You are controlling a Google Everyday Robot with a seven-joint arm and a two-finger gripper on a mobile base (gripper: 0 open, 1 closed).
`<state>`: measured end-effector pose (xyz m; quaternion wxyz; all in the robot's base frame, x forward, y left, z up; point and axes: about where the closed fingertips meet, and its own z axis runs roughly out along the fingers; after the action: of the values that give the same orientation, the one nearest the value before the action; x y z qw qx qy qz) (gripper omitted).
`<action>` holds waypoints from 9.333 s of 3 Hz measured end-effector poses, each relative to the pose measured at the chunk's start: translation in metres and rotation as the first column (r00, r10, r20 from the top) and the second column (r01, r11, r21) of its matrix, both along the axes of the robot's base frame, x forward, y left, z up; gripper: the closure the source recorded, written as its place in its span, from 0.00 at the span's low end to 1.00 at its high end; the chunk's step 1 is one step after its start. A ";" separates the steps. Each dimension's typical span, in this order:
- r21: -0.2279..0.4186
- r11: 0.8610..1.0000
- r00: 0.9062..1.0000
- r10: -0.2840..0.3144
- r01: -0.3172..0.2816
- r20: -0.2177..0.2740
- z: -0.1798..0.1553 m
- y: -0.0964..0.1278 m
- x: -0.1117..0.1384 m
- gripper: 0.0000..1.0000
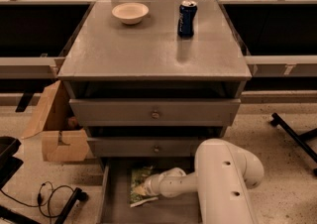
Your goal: Pick green jalapeno chip bag from bottom drawer and place on counter
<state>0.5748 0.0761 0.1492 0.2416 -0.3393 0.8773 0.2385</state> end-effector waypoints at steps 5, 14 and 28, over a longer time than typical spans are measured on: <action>0.027 0.999 0.999 0.027 -0.028 0.038 0.070 -0.033 -0.027 1.00; 0.029 0.987 0.776 0.106 -0.158 0.622 0.633 -0.097 -0.048 1.00; -0.113 0.905 0.372 0.279 -0.409 0.886 0.794 0.000 0.150 0.00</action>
Offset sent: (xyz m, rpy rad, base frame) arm -0.0002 0.0070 -0.0011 -0.0061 0.0002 0.0160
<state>0.7251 0.0766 0.9435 0.6277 -0.5718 0.5131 0.1256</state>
